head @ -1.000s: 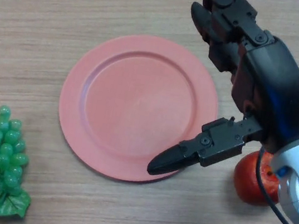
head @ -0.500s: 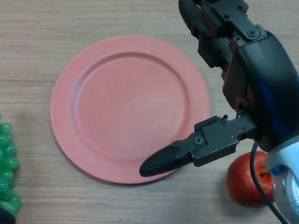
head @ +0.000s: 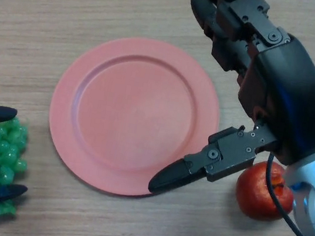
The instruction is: Pick up the green grapes and place it on the plate
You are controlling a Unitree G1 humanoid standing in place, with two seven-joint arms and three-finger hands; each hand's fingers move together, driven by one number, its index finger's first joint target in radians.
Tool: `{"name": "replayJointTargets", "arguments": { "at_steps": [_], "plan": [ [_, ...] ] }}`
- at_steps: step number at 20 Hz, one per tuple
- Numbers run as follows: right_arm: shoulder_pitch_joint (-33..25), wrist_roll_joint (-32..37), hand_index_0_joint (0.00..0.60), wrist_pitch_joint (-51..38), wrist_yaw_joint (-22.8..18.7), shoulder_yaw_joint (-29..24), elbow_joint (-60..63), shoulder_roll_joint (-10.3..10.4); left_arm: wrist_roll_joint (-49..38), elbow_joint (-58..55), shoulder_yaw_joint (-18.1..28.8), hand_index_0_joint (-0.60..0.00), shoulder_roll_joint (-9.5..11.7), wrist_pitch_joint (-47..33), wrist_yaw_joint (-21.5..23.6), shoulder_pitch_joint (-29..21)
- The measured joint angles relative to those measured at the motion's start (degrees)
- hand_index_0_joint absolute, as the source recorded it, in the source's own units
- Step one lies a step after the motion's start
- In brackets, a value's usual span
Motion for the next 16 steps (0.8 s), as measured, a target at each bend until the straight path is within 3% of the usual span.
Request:
{"name": "replayJointTargets", "arguments": {
  "at_steps": [3,6,10,16],
  "plan": [
    [0.4,0.0,0.0,0.3,0.0,0.0,-0.7,0.0,-3.1,-1.3,0.9,-0.6,0.0,-0.7,-0.4,0.8],
    [0.8,0.1,0.0,0.8,-0.1,0.0,-1.9,0.0,-9.7,-5.0,6.2,-0.6,0.0,-0.6,0.2,-0.8],
    [0.9,1.3,0.0,0.8,-0.7,-0.1,-2.8,0.0,-13.1,-16.4,12.3,-0.6,0.1,0.5,6.3,-2.3],
    [1.6,1.1,0.0,0.8,-0.7,-0.1,-3.2,0.0,-10.5,-30.6,10.5,-0.6,-0.2,2.9,2.1,-2.9]
  ]
}}
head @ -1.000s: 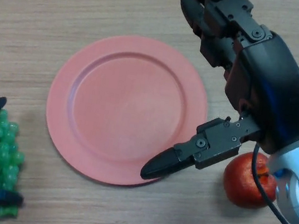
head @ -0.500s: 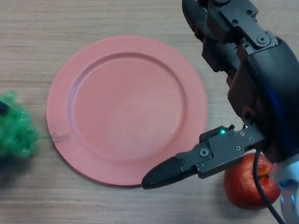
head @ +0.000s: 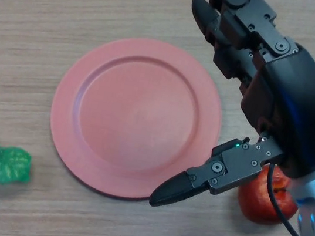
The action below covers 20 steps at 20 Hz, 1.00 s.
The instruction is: Pick up the green grapes and place it on the plate
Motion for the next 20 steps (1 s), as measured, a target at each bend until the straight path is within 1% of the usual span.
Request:
{"name": "replayJointTargets", "arguments": {
  "at_steps": [1,2,4,5,6,7,8,9,10,11,12,14,16,18,20],
  "plan": [
    [0.1,0.0,0.0,0.0,0.0,0.0,0.0,0.0,0.6,-0.4,-1.0,-0.6,0.0,0.0,-0.3,-0.3],
    [0.4,0.0,0.0,0.0,0.0,0.0,0.0,0.0,1.9,-0.7,-2.0,-0.6,0.0,0.0,-1.6,-0.6],
    [1.0,-0.1,0.0,0.0,0.7,-0.2,0.0,0.0,3.9,-0.7,-2.0,-0.6,0.0,0.0,-4.0,-0.4],
    [1.0,-0.1,0.0,0.0,1.6,-0.7,0.0,0.0,4.3,-0.7,-2.0,-0.6,0.0,0.2,-5.7,0.0],
    [1.0,-0.4,0.0,0.0,2.2,-1.2,0.0,0.0,4.2,-0.8,-1.8,-0.6,0.0,1.8,-8.6,0.5],
    [1.0,-1.9,0.0,0.0,2.6,-1.1,0.1,0.0,4.2,-0.8,-1.7,-0.552,0.0,3.7,-9.6,0.6],
    [1.0,-3.4,0.0,0.0,3.0,-1.2,0.1,0.0,4.2,-0.8,-1.5,-0.402,0.0,5.1,-9.8,0.8],
    [1.0,-3.6,0.0,0.0,3.0,-1.2,0.1,0.0,4.2,-0.8,-1.2,-0.302,0.0,5.1,-9.9,1.0],
    [1.0,-3.7,0.0,0.0,3.1,-1.2,0.2,0.0,4.2,-0.4,-0.6,-0.152,0.0,4.8,-10.4,1.4],
    [1.0,-3.7,0.0,0.0,3.2,-1.2,0.3,0.0,4.4,0.7,0.0,-0.052,0.0,3.5,-11.7,1.8],
    [1.0,-3.7,0.0,0.0,3.4,-1.1,0.5,0.0,6.6,4.4,1.6,0.0,0.1,-2.5,-14.8,2.9],
    [1.0,-3.7,0.0,0.0,3.4,-1.1,0.5,0.0,8.2,7.6,4.4,0.0,0.3,-6.5,-18.1,4.1],
    [0.9,-3.7,0.0,0.0,3.6,-1.1,0.7,0.0,9.1,9.4,7.6,0.0,0.8,-10.0,-18.2,3.9],
    [0.9,-3.7,0.0,0.0,3.6,-1.1,0.7,0.0,9.7,11.1,8.8,0.0,2.3,-14.4,-18.4,3.9],
    [0.6,-3.6,0.0,0.0,3.6,-1.1,0.7,0.0,10.8,13.5,9.7,0.0,2.3,-19.1,-20.8,4.4]
  ]
}}
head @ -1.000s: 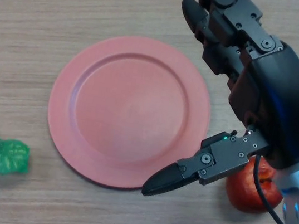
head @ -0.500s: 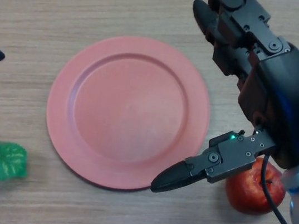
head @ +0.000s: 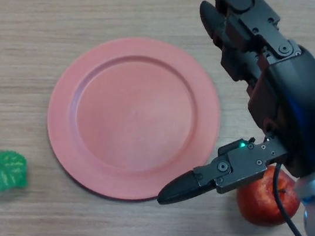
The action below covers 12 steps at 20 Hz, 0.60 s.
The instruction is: Pick up the green grapes and place it on the plate
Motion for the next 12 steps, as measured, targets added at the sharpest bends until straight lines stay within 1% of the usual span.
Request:
{"name": "replayJointTargets", "arguments": {
  "at_steps": [3,4,6,8,11,12],
  "plan": [
    [-0.5,0.0,0.0,0.0,0.0,0.0,0.0,0.0,5.7,5.5,1.5,0.0,0.4,-6.6,-0.5,0.2],
    [-0.5,0.0,0.0,0.0,0.0,0.0,0.0,0.0,9.2,7.4,1.5,0.0,0.5,-7.3,-0.5,-0.1],
    [-0.5,0.0,0.0,0.0,0.0,0.0,0.0,0.0,11.6,9.8,1.5,0.0,0.8,-8.9,-0.2,-0.2],
    [-0.5,0.1,0.0,0.0,0.0,0.0,0.1,0.0,21.6,13.2,1.5,0.0,3.0,-15.0,4.6,0.2],
    [-0.5,0.1,0.0,0.0,0.0,-0.1,0.3,0.0,24.8,17.8,1.3,0.0,3.7,-16.0,6.2,1.1],
    [-0.4,0.1,0.0,0.0,0.0,-0.1,0.4,0.0,27.0,19.2,0.9,0.0,4.7,-16.8,7.4,1.3]
  ]
}}
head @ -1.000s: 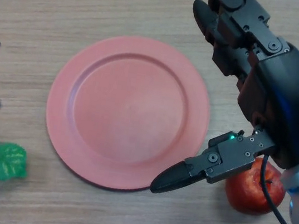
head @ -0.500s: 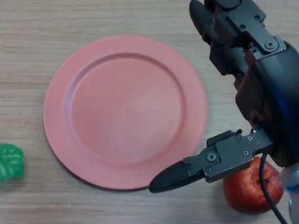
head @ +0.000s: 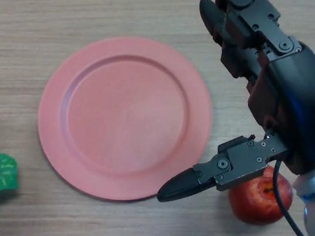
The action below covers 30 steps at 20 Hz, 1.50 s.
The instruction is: Pick up the green grapes and place it on the plate
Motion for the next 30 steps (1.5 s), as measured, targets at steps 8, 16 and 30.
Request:
{"name": "replayJointTargets", "arguments": {
  "at_steps": [8,16,30],
  "plan": [
    [0.0,0.0,0.0,0.0,0.1,-1.1,0.0,0.0,6.8,5.2,-2.7,-0.6,1.7,-2.9,9.9,-0.3],
    [0.4,0.0,0.0,0.0,0.5,-1.1,-0.4,0.0,15.4,7.1,-2.7,-0.6,5.0,-3.8,21.5,-0.2],
    [1.1,-0.1,0.0,0.0,0.6,-1.4,-1.7,0.0,-21.7,-33.6,-2.3,-0.6,-0.5,16.8,-3.8,-8.8]
  ]
}}
